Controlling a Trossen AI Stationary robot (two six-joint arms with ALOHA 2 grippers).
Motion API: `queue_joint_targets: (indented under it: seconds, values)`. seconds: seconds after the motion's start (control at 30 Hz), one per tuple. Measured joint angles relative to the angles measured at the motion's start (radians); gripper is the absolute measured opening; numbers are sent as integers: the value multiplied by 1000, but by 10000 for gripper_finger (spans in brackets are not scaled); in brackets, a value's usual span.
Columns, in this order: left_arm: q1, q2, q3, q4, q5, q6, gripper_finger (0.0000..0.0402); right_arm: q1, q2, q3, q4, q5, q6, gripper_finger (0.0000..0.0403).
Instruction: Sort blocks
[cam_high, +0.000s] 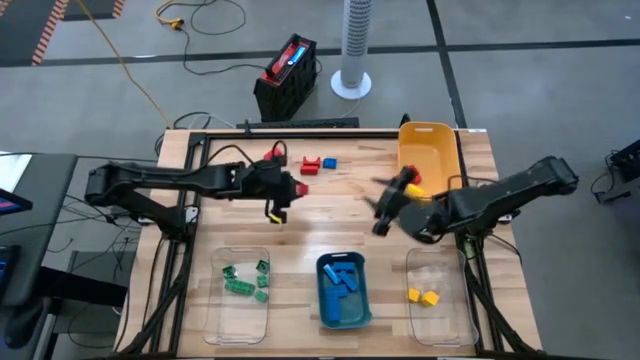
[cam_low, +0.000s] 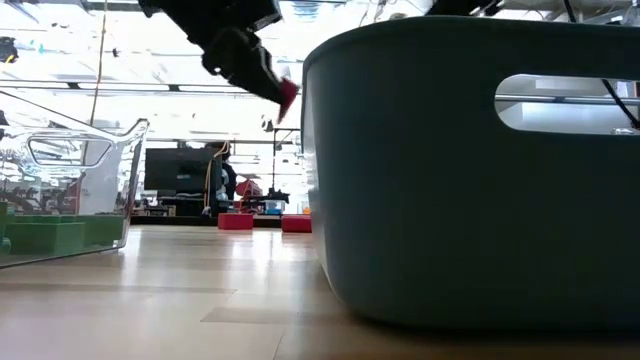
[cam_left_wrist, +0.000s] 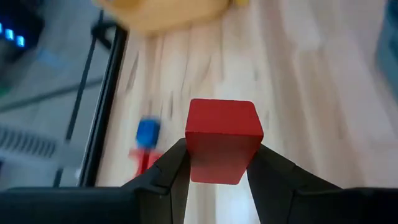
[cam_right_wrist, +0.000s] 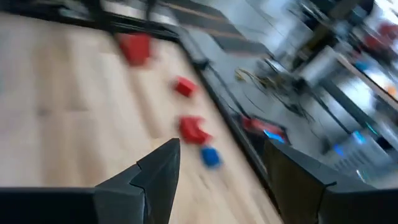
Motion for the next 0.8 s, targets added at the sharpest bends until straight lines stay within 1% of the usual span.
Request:
queue_joint_targets:
  seconds: [0.1, 0.2, 0.3, 0.37, 0.47, 0.57, 0.67, 0.8]
  values:
    - [-5, 1, -72, 224, 60, 4, 128, 4, 38, -66, 231, -110, -93, 244]
    - [-30, 1, -149, 471, 130, 17, 128, -6, 41, -127, 478, -184, -169, 244]
    - [-57, 1, -222, 688, 157, 17, 129, -30, 40, -180, 721, -331, -233, 244]
    - [-69, 1, -258, 796, 162, -4, 129, -48, 48, -195, 834, -411, -244, 244]
    - [-89, 1, -270, 854, 170, -66, 129, -75, 80, -196, 882, -467, -244, 245]
    - [-115, 1, -270, 873, 176, -120, 129, -98, 133, -197, 950, -525, -244, 245]
    - [-145, 1, -270, 874, 175, -148, 129, -106, 186, -197, 1051, -548, -275, 245]
    - [-177, 1, -270, 871, 162, -151, 129, -106, 245, -197, 1167, -549, -323, 245]
